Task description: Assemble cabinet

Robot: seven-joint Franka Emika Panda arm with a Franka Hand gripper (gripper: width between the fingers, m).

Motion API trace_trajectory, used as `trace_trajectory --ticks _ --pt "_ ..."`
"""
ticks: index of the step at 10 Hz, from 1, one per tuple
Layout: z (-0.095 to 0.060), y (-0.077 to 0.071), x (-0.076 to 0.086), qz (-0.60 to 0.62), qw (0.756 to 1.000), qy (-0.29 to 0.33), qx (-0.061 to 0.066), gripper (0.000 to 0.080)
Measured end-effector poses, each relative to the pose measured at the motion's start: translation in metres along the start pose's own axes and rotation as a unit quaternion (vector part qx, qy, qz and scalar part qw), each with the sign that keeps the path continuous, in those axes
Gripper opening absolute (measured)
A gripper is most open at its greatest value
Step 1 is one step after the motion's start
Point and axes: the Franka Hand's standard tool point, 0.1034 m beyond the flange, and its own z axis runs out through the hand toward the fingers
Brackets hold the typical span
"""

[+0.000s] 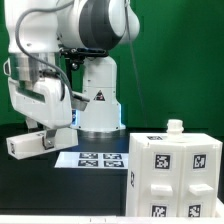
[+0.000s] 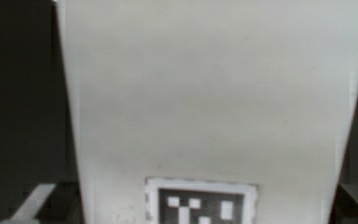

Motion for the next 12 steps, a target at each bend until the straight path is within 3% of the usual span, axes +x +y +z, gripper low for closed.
trace_trajectory --ticks 2,6,7,11,12 --pt "-0.002 -0.004 -0.002 0.000 1.000 -0.003 -0.001 0.0560" --pt "-0.071 -0.092 -0.033 -0.048 0.997 -0.053 -0.029 0.0560" --pt "-0.075 -0.102 -0.037 -0.053 0.997 -0.054 -0.028 0.0560" --pt "-0.074 -0.103 -0.038 -0.053 0.997 -0.051 -0.035 0.0560" --pt "-0.088 -0.122 -0.043 -0.071 0.996 -0.041 -0.043 0.0560"
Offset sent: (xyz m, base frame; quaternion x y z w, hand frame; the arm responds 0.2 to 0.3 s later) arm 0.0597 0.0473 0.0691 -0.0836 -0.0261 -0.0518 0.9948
